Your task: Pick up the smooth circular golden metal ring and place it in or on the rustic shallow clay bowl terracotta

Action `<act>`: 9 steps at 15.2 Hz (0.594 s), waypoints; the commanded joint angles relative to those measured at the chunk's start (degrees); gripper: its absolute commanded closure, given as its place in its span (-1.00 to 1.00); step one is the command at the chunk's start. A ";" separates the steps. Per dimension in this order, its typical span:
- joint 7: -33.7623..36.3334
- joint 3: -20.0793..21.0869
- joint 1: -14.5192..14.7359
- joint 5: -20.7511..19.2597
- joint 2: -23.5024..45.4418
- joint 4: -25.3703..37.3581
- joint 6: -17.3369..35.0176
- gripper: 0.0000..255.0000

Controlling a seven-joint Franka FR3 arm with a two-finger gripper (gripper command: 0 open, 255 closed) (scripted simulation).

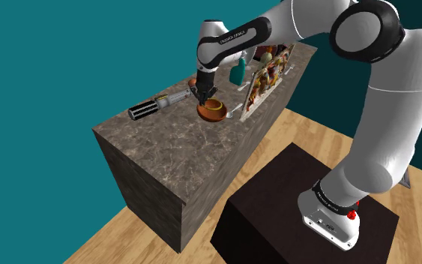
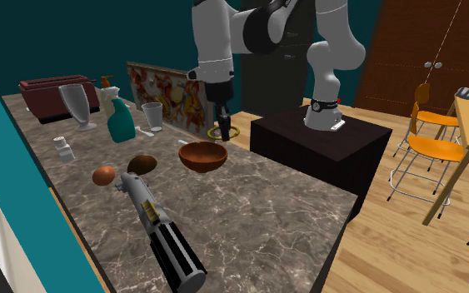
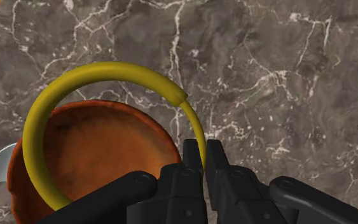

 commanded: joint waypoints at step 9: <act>-5.32 -2.00 -3.33 -0.74 9.47 13.24 -4.17 1.00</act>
